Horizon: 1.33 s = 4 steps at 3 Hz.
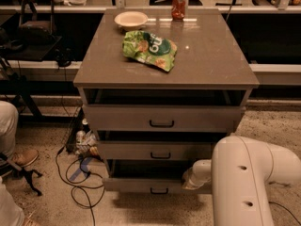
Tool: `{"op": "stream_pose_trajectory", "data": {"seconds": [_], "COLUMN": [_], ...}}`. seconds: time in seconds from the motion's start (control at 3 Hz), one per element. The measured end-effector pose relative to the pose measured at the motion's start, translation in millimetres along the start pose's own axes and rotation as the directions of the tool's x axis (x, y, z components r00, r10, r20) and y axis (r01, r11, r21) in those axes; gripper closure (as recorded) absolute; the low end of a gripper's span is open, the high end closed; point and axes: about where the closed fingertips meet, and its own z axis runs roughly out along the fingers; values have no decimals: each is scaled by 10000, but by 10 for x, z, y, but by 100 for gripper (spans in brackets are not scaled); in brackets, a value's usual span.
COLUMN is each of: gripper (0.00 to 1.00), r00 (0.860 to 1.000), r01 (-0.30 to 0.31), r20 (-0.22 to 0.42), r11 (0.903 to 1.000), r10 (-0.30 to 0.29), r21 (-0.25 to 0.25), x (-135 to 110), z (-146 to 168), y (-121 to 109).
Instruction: Open bottom drawer
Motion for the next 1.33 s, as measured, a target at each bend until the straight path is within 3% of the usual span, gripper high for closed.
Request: {"op": "stream_pose_trajectory", "data": {"seconds": [0.33,0.67,1.0,1.33], "gripper": [13,0,0,19], "r00": [10000,10000,9996,9990], "r01": [1,40,263,350], "r20": [5,25,-116,-261], "r11": [10000,10000,9991,9960], "r10": [-1,-40,-267,-372], "r21": [-28,-69,-332,-817], "x": [-3,-10,-29,6], "z": [13,25,82,201], "y": [16,33,95,194]}}
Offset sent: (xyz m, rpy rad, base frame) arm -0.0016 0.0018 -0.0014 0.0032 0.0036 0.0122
